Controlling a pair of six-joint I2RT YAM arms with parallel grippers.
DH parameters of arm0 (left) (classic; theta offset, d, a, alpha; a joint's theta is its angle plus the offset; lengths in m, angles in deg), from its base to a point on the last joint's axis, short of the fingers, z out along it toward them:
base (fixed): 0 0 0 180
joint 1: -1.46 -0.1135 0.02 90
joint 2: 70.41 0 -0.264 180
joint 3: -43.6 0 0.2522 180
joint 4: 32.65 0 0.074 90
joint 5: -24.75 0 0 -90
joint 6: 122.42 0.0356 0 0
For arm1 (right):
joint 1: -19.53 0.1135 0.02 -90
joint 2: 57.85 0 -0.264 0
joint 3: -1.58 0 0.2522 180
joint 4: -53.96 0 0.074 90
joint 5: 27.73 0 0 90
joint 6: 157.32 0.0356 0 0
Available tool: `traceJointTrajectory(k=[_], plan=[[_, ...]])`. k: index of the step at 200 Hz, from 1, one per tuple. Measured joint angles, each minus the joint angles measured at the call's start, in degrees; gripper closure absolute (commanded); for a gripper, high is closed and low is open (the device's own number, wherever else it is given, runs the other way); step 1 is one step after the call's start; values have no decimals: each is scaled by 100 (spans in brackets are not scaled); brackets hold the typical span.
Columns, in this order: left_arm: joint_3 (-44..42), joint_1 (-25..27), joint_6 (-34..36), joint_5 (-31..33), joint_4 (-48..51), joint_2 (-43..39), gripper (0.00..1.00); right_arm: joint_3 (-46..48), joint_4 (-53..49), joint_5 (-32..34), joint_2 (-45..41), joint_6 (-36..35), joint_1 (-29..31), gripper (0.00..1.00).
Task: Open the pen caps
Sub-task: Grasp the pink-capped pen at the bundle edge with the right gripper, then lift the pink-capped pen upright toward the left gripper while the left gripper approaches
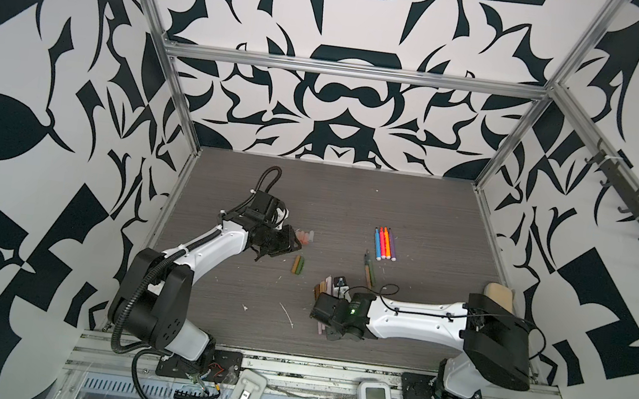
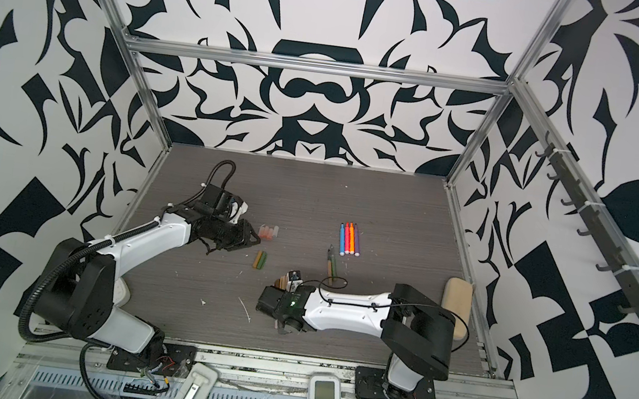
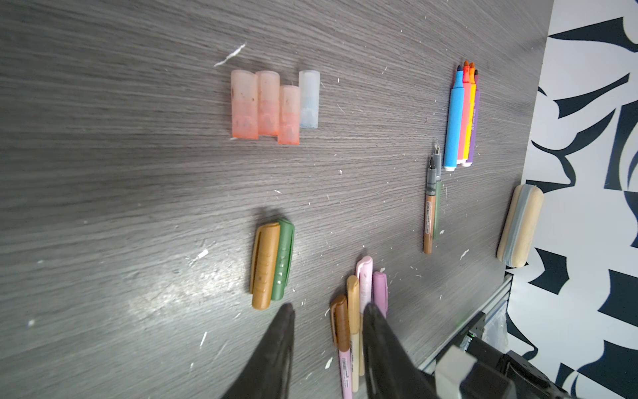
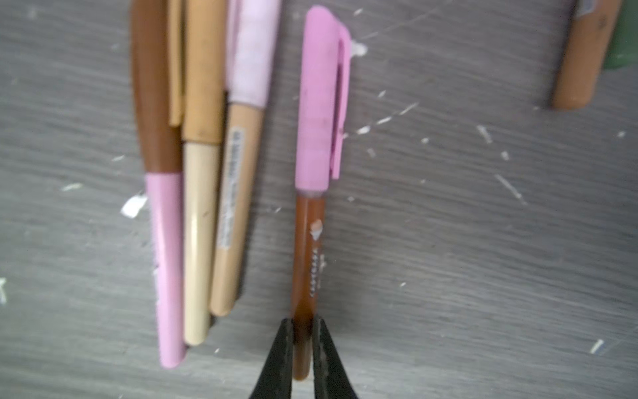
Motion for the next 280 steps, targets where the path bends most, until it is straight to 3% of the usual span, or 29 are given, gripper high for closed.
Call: traceJointTrajectory(k=[61,141,181,217,280], plan=[[0,0,0,-2,2,0,63,549,323,-92,-358,-68,-505,82],[0,0,-22,-2,0,2,63,610,417,-120,-387,-151,-577,81],[-11,0,-24,-125,-9,2,63,584,452,-166,-385,-260,-632,99],[-188,9,-118,-212,-114,2,63,570,426,-177,-420,-483,-826,100],[-481,498,-789,-420,-791,-20,62,621,686,-610,-1779,-1222,-1421,100]])
